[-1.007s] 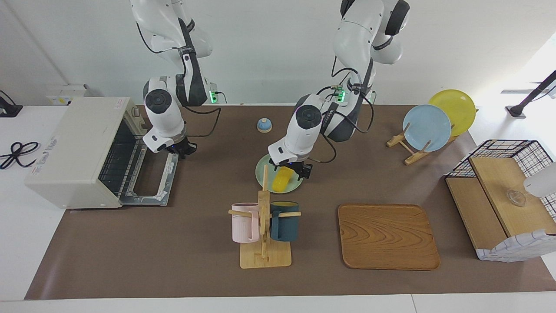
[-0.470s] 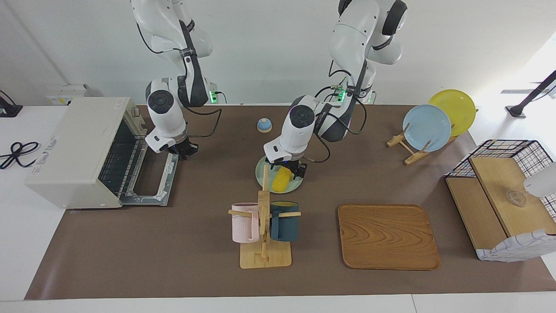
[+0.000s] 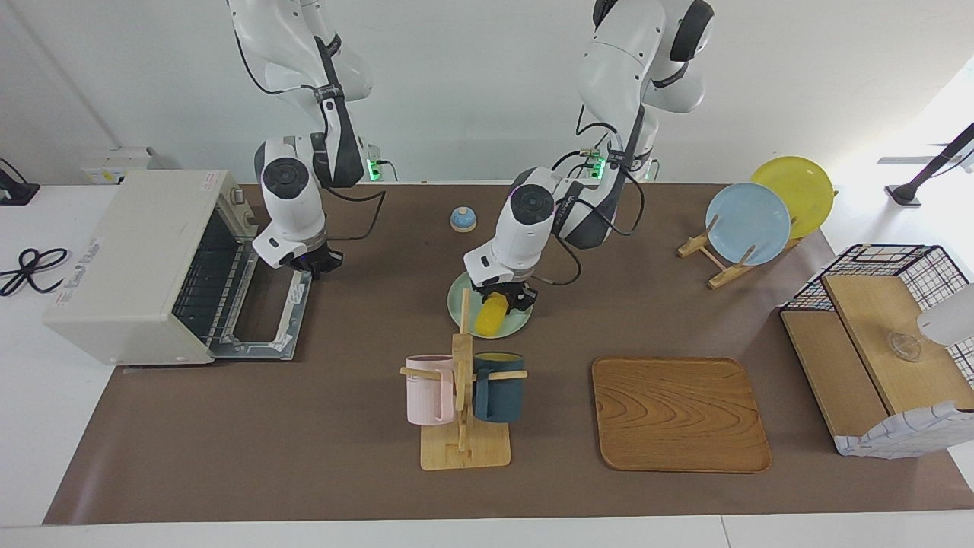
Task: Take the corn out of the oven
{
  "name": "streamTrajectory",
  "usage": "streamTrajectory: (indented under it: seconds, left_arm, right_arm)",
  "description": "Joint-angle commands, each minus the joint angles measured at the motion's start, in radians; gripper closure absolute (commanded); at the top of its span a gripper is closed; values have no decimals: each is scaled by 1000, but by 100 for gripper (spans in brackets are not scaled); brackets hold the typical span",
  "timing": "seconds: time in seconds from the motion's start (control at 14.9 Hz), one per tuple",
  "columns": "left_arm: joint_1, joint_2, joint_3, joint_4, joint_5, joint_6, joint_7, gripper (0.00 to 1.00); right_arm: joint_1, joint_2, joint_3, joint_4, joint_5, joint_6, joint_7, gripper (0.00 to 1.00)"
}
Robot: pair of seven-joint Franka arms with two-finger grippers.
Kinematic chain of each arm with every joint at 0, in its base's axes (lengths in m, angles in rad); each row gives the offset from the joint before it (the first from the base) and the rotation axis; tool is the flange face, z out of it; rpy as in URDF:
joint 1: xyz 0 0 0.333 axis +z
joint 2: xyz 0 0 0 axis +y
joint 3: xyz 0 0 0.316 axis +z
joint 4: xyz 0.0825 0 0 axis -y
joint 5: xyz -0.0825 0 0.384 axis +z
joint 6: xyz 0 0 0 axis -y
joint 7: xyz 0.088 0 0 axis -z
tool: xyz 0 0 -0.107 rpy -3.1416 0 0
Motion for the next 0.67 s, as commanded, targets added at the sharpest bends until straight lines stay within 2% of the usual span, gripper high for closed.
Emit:
streamTrajectory:
  seconds: [0.0,0.2,0.4,0.6]
  left_arm:
    - [37,-27,14,33,-40,-57,-4,100]
    - [163,-116,13,79,-73,-183,2,100]
    - [285,-82,16,229,-58,-301,-1,100]
    - [393,-43,16,264,18,-286,1,100]
  right_arm:
    - [-31,-17,-4,107,-97,-150,-21,100]
    - [-37,-17,-4,213,-130,-268,-51,100]
    - [-54,-23,-5,290,-130,-359,-128,100]
    - [-106,-43,-5,348,-130,-442,-214,100]
